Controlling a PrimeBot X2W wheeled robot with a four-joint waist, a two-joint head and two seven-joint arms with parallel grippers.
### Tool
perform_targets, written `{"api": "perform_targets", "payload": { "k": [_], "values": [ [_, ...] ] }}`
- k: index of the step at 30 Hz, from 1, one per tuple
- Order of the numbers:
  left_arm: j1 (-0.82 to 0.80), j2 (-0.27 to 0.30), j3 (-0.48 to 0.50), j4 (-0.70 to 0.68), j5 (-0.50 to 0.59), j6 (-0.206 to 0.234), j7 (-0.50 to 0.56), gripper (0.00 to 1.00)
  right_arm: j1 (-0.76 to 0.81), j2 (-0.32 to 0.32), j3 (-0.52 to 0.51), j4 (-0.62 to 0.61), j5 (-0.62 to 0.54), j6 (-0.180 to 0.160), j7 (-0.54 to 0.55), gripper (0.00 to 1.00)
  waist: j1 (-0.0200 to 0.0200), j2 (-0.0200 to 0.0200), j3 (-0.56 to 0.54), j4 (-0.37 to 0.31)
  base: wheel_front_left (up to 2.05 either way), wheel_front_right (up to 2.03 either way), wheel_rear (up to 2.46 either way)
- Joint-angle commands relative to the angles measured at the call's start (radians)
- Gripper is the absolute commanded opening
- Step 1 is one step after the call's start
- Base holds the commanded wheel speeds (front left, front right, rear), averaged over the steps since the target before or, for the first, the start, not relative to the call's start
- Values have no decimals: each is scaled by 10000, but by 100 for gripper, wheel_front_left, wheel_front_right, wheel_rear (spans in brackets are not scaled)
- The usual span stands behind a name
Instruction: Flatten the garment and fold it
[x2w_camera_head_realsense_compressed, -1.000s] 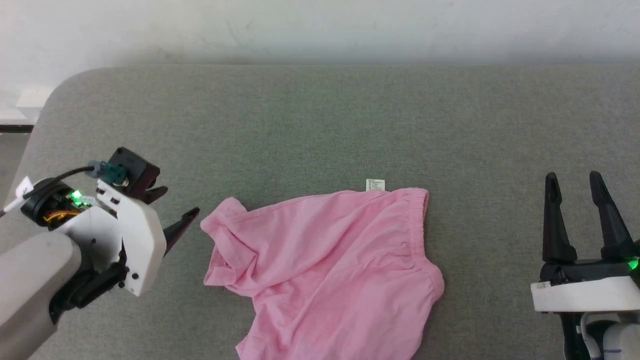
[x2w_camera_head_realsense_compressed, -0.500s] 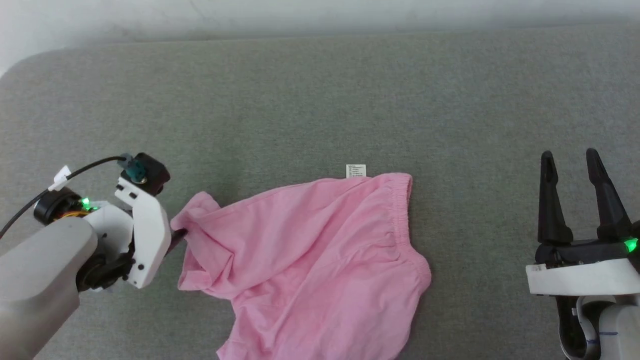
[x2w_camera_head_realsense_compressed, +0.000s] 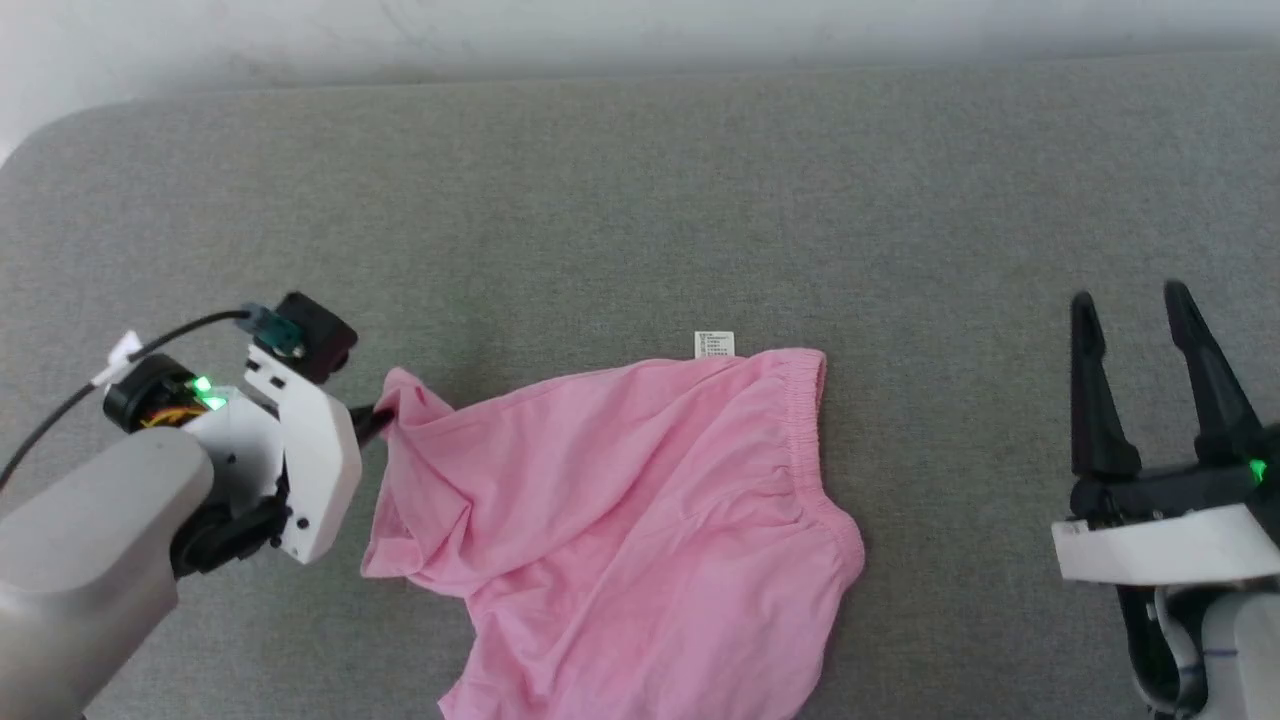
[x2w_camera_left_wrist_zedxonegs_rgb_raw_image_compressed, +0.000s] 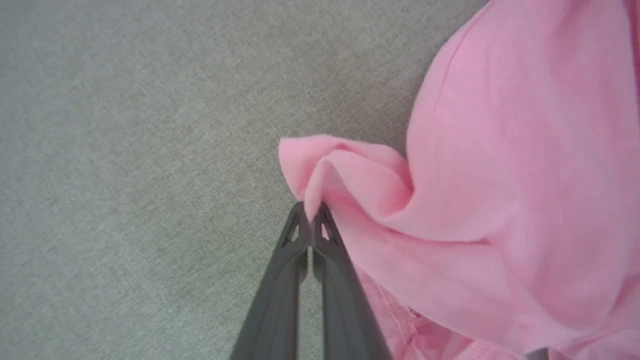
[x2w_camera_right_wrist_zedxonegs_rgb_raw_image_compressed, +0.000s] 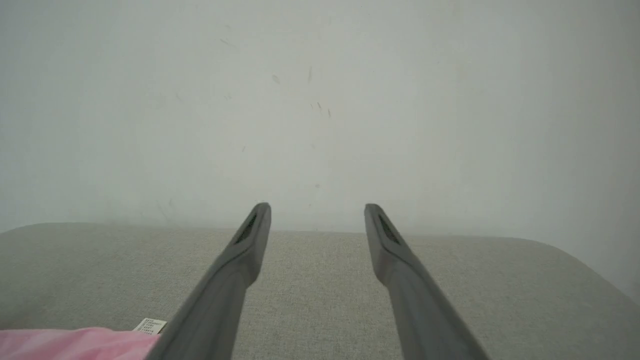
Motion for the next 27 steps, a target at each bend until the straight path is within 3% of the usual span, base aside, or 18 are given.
{"api": "perform_targets", "payload": {
  "k": [1, 5, 8, 14, 18, 21, 24, 27],
  "values": [
    [-40, 129, 127, -124, -43, -42, -235, 0, -373, -309, 235, -69, -126, -9, -46, 100, 0, 0, -177, 154, 0, 0, 0],
    [117, 438, 227, -384, -80, 31, -517, 0, -1282, -1534, 1421, 192, -93, -9, -46, 100, 0, 0, -405, 360, 0, 0, 0],
    [277, 448, 194, -520, -153, 109, -522, 0, -2293, -2735, 2972, 966, 205, -9, 352, 100, 0, 0, -551, 526, 0, 0, 0],
    [425, 264, 113, -616, -239, 177, -520, 0, -5141, -4705, 7278, 1977, 2684, -9, 4527, 100, 0, 0, -621, 764, 0, 0, 0],
    [343, 44, 65, -577, -207, 178, -518, 0, -6828, -5100, 9079, 2704, 4821, -9, 7125, 100, 0, 0, -520, 967, 0, 0, 0],
    [182, -142, 48, -505, -162, 151, -533, 0, -7692, -5121, 9945, 3457, 5946, -9, 8452, 100, 0, 0, -369, 1215, 0, 0, 0],
    [-2, -343, 34, -409, -92, 124, -582, 0, -8217, -5034, 10817, 4141, 6559, -9, 9304, 100, 0, 0, -177, 1445, 0, 0, 0],
    [-180, -502, 50, -326, -68, 93, -664, 0, -8532, -4875, 11523, 4765, 6802, -9, 9394, 100, 0, 0, 76, 1596, 0, 0, 0]
  ]
}}
